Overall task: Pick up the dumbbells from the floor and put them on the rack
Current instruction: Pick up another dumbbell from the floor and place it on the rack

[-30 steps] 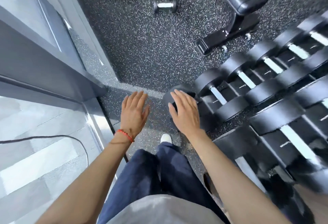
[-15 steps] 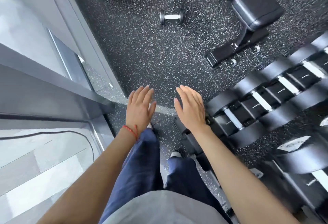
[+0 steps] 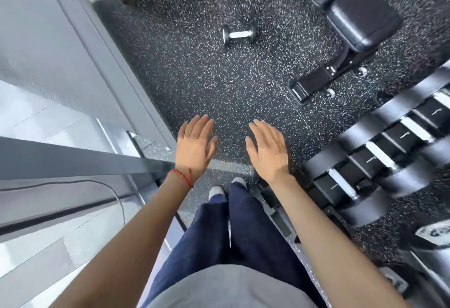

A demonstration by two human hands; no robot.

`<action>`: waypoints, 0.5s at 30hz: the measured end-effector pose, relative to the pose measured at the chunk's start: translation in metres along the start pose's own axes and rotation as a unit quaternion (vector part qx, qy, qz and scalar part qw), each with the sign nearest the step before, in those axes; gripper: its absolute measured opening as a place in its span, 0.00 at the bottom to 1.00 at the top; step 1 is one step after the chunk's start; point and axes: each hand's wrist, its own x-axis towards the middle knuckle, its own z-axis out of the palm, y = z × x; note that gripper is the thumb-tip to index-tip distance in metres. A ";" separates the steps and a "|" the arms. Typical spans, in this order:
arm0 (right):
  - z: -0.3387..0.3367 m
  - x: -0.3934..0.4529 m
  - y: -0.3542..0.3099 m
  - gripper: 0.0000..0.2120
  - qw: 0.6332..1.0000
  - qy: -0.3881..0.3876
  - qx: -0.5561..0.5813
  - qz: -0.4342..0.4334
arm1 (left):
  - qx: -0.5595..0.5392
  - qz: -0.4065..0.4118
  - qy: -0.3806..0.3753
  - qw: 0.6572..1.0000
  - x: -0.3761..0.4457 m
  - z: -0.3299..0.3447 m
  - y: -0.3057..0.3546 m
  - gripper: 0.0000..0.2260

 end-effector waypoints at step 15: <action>-0.036 0.152 0.057 0.19 0.998 0.041 0.037 0.019 | 0.006 0.004 0.009 1.000 0.165 0.011 0.015 0.19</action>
